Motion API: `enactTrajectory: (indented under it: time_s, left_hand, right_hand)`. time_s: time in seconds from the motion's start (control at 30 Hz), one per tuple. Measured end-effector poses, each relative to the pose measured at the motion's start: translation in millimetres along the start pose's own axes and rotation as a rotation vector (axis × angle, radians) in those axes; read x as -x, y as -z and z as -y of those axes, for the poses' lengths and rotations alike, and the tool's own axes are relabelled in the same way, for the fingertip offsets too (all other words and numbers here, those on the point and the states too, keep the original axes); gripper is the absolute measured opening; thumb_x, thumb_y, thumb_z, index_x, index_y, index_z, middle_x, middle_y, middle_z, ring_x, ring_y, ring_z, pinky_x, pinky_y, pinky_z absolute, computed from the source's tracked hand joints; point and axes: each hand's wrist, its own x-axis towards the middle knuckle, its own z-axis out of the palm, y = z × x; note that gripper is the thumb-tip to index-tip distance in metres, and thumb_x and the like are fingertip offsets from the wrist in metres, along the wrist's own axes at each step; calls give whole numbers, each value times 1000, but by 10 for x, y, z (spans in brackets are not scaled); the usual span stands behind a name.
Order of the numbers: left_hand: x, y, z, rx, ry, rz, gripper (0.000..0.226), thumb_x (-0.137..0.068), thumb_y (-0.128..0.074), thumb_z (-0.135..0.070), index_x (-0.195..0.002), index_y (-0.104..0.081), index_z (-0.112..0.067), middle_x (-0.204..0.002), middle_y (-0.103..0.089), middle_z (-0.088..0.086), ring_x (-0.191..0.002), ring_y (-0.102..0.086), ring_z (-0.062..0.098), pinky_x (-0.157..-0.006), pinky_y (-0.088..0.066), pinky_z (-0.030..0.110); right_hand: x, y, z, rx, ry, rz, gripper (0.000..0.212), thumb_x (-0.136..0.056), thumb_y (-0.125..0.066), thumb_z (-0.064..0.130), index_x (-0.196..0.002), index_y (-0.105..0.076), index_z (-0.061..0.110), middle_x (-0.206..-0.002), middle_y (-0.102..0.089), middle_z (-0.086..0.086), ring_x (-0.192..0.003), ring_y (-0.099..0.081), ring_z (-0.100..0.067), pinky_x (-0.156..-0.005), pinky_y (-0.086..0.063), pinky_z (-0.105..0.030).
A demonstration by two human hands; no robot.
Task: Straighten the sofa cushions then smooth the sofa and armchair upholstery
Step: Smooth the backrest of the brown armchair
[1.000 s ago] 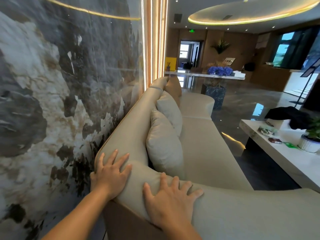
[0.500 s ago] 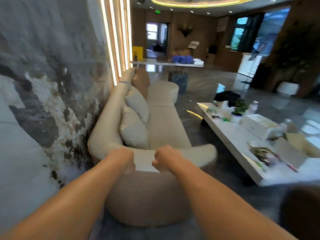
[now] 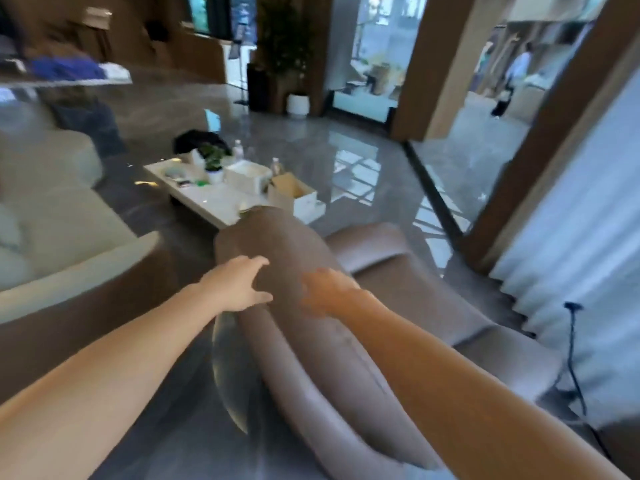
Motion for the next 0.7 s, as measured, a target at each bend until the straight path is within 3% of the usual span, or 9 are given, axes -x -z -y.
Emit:
enactTrajectory:
  time_s: [0.1, 0.17, 0.27, 0.37, 0.53, 0.7]
  left_hand:
    - [-113, -482, -956, -130, -227, 78, 83, -75, -73, -52, -144, -31, -37, -150, -33, -2, -133, -38, 26, -105, -40, 47]
    - [-152, -801, -1375, -320, -283, 223, 93, -72, -78, -47, -148, -24, -40, -159, -16, -1, -142, -21, 30, -111, -31, 50]
    - [-248, -1053, -1643, -613, -256, 363, 108, -69, -82, -44, -150, -9, -46, -163, 5, -3, -146, 0, 36, -108, -30, 59]
    - [-235, -1125, -1686, -712, -231, 352, 114, -70, -83, -39, -149, 0, -46, -162, 11, -2, -146, 3, 38, -104, -35, 59]
    - [-289, -959, -1331, -815, -295, 264, 115, -73, -81, -35, -151, 3, -40, -163, 6, 0, -148, -4, 33, -103, -39, 52]
    - [-657, -708, -782, -875, -400, 215, 133, -61, -80, -60, -149, 17, -32, -163, 10, 2, -148, 1, 34, -112, -29, 57]
  right_hand:
    - [475, -479, -924, -145, -185, 76, 65, -87, -59, 51, -144, -38, 27, -147, -39, -16, -135, -36, -43, -108, -38, -53]
    - [750, -863, -1307, -264, -253, 161, 79, -86, -60, 58, -150, -26, 29, -154, -30, -18, -138, -33, -44, -111, -34, -52]
    - [972, -1244, -1589, -404, -268, 222, 88, -82, -60, 63, -152, -14, 36, -154, -27, -15, -135, -38, -43, -108, -40, -54]
    - [1009, -1313, -1608, -472, -248, 223, 91, -83, -62, 60, -152, -6, 39, -152, -27, -14, -134, -38, -43, -106, -42, -54]
    - [741, -1174, -1257, -503, -241, 116, 97, -84, -64, 57, -153, 1, 35, -157, -20, -13, -140, -25, -46, -106, -38, -60]
    - [247, -1139, -631, -500, -322, -110, 99, -79, -60, 69, -153, -9, 27, -159, -18, -10, -142, -16, -45, -107, -25, -72]
